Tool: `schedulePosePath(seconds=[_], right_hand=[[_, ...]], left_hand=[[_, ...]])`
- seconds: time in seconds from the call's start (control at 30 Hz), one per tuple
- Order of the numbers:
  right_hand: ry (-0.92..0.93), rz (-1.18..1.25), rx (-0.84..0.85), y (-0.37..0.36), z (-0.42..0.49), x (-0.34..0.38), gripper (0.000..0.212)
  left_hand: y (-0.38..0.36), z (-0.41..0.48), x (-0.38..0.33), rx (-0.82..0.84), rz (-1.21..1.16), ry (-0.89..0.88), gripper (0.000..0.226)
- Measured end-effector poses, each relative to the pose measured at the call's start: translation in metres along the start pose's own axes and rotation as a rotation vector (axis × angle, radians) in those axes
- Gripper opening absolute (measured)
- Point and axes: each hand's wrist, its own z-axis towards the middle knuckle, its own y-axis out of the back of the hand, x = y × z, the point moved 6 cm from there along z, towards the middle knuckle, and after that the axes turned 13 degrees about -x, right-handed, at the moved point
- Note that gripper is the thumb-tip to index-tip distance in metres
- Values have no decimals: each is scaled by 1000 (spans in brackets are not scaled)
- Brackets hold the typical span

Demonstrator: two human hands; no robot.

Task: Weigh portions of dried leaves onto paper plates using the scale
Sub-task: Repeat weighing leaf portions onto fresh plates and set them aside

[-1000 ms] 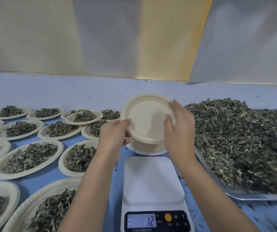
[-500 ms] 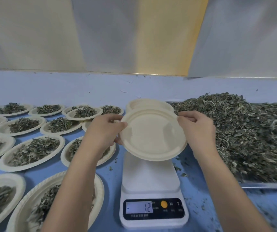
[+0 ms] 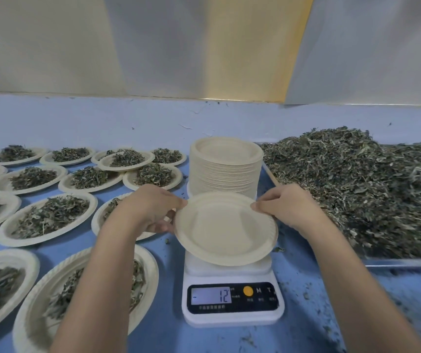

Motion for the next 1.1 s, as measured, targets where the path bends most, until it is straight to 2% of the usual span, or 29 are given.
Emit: schedulePosePath(seconds=[0.1, 0.23, 0.33, 0.63, 0.7, 0.77, 0.87, 0.93, 1.03, 1.1], right_hand=[[0, -58, 15, -2, -2, -3, 9], [-4, -126, 39, -6, -3, -3, 12], [-17, -118, 42, -10, -4, -4, 15], [-38, -127, 20, -13, -1, -9, 48], [0, -143, -31, -11, 1, -6, 47], [50, -89, -105, -7, 2, -3, 44], [126, 95, -178, -4, 1, 5, 25], [154, 173, -205, -3, -2, 12, 17], [180, 218, -201, -6, -6, 18, 17], [186, 236, -181, -9, -8, 20, 17]], left_hand=[[-7, 3, 5, 43, 34, 73, 25], [-9, 5, 9, 60, 82, 55, 20], [-8, 6, 12, 57, 71, 93, 26], [-9, 7, 17, 43, 103, 99, 30], [-8, 12, 15, 3, 156, 25, 27], [-6, 16, 6, -89, 215, -140, 22], [-5, 9, -14, -225, 179, -397, 17], [-11, 4, -22, -197, 52, -467, 16], [-25, -1, -27, -59, -125, -437, 17], [-30, -4, -28, -30, -154, -441, 19]])
